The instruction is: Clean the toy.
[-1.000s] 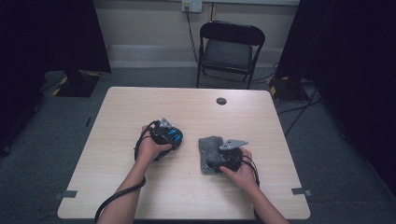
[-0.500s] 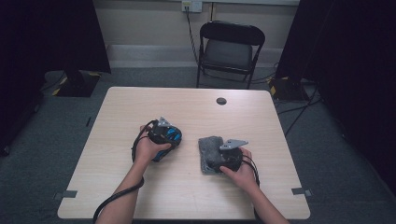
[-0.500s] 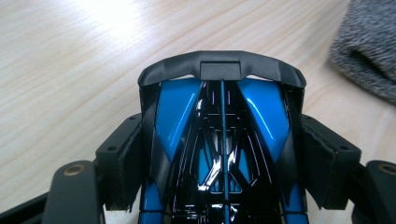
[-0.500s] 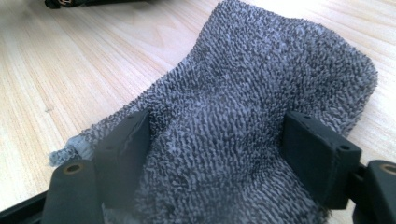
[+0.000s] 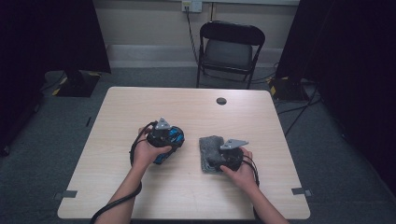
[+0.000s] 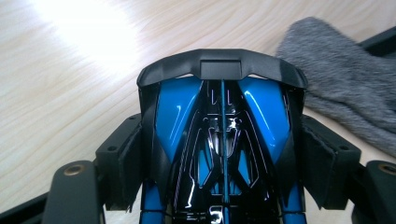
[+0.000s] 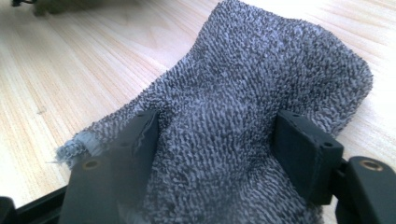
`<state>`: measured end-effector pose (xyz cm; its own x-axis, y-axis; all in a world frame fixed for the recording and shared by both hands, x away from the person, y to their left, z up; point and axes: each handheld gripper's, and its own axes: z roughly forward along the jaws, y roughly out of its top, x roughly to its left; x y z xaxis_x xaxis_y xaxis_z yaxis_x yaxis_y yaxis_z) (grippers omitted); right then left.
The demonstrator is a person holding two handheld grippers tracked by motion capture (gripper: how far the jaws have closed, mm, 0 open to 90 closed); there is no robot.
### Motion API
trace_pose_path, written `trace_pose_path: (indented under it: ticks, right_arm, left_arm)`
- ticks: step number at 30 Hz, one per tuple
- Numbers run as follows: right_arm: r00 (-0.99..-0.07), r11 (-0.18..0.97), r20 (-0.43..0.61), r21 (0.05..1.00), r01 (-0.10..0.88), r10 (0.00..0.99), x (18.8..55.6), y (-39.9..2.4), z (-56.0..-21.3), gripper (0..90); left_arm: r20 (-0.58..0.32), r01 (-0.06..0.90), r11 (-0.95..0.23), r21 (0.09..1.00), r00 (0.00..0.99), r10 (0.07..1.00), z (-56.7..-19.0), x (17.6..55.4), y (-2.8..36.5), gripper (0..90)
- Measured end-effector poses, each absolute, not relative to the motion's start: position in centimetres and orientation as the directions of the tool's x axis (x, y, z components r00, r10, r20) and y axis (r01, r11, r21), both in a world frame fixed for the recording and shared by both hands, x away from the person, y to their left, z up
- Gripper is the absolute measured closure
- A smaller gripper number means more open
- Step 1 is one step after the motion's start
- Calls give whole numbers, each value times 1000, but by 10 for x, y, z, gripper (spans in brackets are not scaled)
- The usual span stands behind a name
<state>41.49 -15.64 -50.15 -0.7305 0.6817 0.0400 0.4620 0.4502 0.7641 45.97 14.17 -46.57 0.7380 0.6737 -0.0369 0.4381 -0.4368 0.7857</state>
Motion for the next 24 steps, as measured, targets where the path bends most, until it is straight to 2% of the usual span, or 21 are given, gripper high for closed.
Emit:
trace_pose_path:
  ticks: [3, 4, 5, 6, 7, 8, 10, 11, 12, 19, 24]
  right_arm:
    - [-725, 446, 38, 766, 463, 688, 415, -157, -501, 373]
    - [-715, 434, 43, 769, 470, 698, 415, -158, -501, 423]
    - [-715, 434, 43, 769, 470, 698, 415, -158, -501, 423]
    - [-710, 426, 47, 771, 473, 703, 416, -159, -501, 496]
    - [-710, 426, 47, 771, 473, 703, 416, -159, -501, 496]
    - [-698, 410, 58, 773, 484, 714, 417, -160, -501, 568]
    - [-688, 398, 65, 775, 491, 723, 419, -161, -501, 638]
    - [-688, 398, 65, 775, 491, 723, 419, -161, -501, 638]
    - [-673, 385, 76, 771, 508, 736, 420, -161, -500, 691]
    - [-654, 387, 98, 737, 554, 750, 427, -158, -493, 750]
    - [-667, 388, 101, 745, 543, 738, 432, -156, -482, 761]
  left_arm:
    - [-47, 430, -430, 794, 749, 661, -462, 456, 140, 257]
    - [-47, 428, -436, 792, 755, 654, -459, 453, 138, 257]
    - [-47, 428, -436, 792, 755, 654, -459, 453, 138, 257]
    - [-48, 421, -439, 794, 763, 644, -456, 450, 137, 257]
    - [-48, 421, -439, 794, 763, 644, -456, 450, 137, 257]
    - [-63, 423, -434, 796, 770, 635, -455, 447, 136, 257]
    - [-49, 412, -447, 794, 777, 628, -454, 444, 135, 257]
    - [-49, 412, -447, 794, 777, 628, -454, 444, 135, 257]
    - [-48, 407, -448, 796, 781, 623, -454, 441, 134, 257]
    - [-75, 401, -415, 817, 787, 613, -450, 434, 135, 256]
    - [-77, 399, -415, 817, 790, 609, -450, 433, 134, 256]
